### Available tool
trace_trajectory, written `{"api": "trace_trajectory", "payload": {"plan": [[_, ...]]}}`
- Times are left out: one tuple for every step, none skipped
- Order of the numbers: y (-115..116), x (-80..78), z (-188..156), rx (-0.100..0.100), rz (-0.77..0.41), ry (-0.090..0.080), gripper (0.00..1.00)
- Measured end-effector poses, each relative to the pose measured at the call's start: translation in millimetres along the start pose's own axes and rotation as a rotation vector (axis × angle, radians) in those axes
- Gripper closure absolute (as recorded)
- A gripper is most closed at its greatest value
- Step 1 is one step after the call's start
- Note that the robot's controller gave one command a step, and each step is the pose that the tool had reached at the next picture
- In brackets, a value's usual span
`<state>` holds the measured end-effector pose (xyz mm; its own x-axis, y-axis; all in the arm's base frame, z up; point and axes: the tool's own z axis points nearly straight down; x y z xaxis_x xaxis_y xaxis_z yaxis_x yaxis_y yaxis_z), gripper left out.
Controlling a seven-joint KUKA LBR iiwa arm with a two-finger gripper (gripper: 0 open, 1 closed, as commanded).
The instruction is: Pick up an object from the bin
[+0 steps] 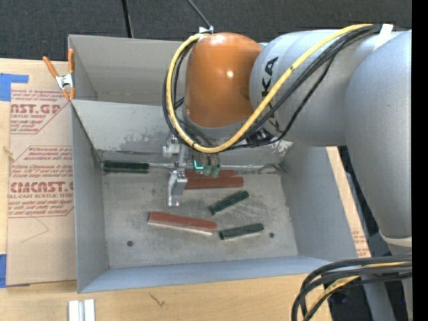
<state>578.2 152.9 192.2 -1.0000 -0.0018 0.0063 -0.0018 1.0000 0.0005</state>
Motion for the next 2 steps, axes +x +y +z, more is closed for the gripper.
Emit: {"api": "trace_trajectory", "payload": {"plan": [[-0.8, -1.9, -4.8, -0.001, 0.001, -0.008, 0.00], [-22.1, 20.4, 78.3, -0.002, 0.039, -0.011, 0.00]]}}
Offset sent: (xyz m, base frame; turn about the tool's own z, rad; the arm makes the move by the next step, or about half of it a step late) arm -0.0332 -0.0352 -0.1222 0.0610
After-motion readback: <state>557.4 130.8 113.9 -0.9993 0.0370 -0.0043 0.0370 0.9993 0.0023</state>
